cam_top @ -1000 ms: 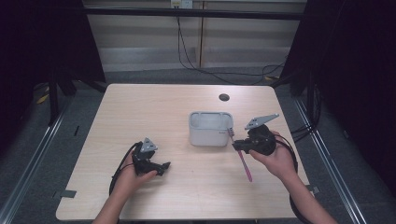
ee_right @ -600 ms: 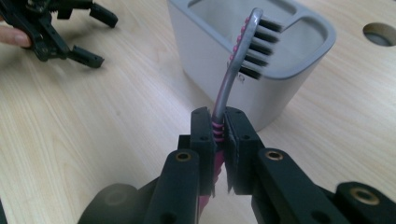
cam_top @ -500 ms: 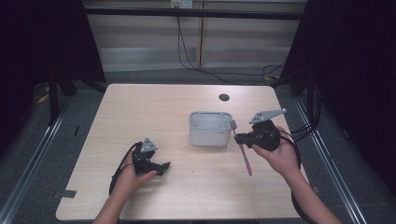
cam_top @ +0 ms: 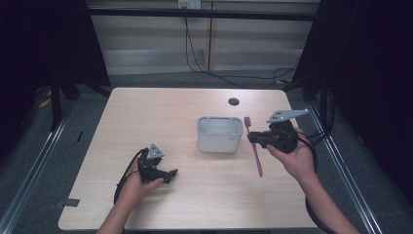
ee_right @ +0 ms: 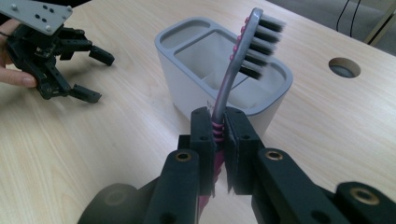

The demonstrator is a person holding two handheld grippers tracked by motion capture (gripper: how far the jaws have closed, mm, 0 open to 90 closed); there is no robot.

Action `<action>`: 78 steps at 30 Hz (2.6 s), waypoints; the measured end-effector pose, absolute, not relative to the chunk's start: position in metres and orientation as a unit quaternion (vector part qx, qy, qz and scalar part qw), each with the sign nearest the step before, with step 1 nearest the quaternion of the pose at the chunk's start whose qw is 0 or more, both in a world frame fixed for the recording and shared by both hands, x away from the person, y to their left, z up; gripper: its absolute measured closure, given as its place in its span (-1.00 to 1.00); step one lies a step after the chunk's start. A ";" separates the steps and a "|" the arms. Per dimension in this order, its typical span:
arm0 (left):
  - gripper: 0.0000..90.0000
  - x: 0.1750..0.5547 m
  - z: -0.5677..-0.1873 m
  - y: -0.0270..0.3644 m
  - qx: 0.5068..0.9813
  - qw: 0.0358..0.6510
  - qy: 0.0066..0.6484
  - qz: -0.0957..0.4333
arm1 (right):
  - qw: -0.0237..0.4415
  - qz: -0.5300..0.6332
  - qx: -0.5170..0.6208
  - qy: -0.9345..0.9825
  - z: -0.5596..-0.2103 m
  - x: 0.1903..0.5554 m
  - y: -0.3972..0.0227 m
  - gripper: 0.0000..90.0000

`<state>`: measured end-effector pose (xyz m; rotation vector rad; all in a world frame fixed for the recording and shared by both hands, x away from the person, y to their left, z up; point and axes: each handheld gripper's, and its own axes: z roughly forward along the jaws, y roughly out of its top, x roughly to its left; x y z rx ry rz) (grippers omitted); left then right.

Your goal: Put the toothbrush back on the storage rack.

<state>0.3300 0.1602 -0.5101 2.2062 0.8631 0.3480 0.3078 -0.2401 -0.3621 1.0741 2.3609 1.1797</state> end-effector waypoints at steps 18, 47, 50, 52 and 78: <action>-0.78 0.330 -0.510 0.160 0.858 0.366 0.335 0.136 | 0.171 0.453 0.384 0.786 -0.346 0.315 -0.248 0.85; -0.78 0.330 -0.510 0.160 0.858 0.365 0.335 0.136 | 0.222 0.498 0.390 0.743 -0.325 0.333 -0.246 0.85; -0.78 0.330 -0.510 0.160 0.858 0.365 0.335 0.135 | 0.226 0.499 0.388 0.741 -0.324 0.336 -0.244 0.85; -0.78 0.330 -0.510 0.160 0.858 0.364 0.335 0.135 | 0.232 0.503 0.389 0.736 -0.322 0.338 -0.243 0.85; -0.78 0.330 -0.510 0.160 0.857 0.366 0.336 0.136 | 0.260 0.516 0.391 0.717 -0.314 0.353 -0.237 0.85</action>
